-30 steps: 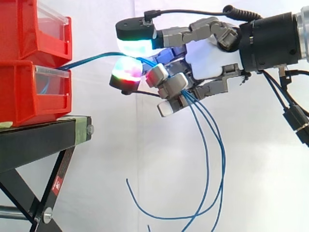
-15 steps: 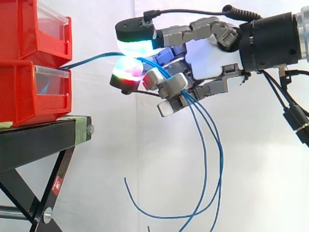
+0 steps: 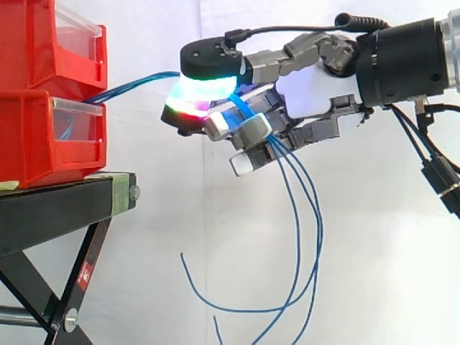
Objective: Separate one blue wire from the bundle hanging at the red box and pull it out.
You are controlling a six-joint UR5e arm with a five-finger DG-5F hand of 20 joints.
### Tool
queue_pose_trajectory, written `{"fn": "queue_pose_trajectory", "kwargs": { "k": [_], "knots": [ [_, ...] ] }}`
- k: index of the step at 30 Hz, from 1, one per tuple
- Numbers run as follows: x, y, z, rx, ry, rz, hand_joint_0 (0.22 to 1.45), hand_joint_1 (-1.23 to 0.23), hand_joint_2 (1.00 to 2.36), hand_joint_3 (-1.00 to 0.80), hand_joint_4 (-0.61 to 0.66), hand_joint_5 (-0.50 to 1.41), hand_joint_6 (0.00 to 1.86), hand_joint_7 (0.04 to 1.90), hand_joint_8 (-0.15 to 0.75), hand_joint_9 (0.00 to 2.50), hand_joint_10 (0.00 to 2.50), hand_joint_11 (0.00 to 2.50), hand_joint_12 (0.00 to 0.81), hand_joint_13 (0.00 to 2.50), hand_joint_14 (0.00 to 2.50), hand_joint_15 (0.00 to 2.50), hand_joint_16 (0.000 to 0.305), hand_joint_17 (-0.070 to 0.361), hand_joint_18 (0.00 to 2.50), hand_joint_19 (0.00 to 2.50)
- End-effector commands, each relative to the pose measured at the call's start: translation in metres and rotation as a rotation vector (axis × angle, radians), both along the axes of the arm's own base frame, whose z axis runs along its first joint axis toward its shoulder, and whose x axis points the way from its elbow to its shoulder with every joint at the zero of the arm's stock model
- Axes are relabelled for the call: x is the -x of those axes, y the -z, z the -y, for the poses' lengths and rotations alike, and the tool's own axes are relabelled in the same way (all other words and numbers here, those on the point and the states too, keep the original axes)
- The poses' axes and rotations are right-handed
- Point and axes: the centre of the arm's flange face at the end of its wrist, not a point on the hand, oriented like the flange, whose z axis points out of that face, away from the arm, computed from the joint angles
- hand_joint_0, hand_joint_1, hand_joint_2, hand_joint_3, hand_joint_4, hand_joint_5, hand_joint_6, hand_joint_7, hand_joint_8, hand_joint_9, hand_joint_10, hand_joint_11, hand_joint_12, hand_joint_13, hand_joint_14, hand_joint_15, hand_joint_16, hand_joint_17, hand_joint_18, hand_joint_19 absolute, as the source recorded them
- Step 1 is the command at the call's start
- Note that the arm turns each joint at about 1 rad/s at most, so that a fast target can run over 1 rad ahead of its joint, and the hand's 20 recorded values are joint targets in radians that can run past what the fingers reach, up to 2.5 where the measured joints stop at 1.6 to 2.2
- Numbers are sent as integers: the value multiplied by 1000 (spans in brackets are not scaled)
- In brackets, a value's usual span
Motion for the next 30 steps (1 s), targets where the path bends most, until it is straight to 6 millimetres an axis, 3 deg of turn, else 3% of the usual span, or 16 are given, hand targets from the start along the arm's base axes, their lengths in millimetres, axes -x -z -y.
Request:
{"fn": "queue_pose_trajectory", "kwargs": {
  "k": [1,4,11,18,30],
  "knots": [
    [0,0,0,0,0,0,631,-1003,1002,-479,79,-243,940,1010,316,944,19,1124,400,1265,23,1290,58,130,891,662],
    [0,0,0,0,0,0,601,-977,1000,-500,93,-236,937,989,328,975,18,1152,411,1279,24,1292,58,129,898,668],
    [0,0,0,1,0,0,575,-661,1002,-479,112,-194,921,998,357,1171,19,1163,410,1360,21,1316,56,126,956,740],
    [0,0,0,4,-1,-1,584,-541,1006,-439,133,-185,914,1004,368,1226,19,1167,407,1383,20,1320,56,126,984,759],
    [0,0,0,5,1,-1,607,-709,1018,-242,108,-163,928,1041,392,1309,20,1213,415,1421,23,1318,54,122,1020,747]
  ]
}}
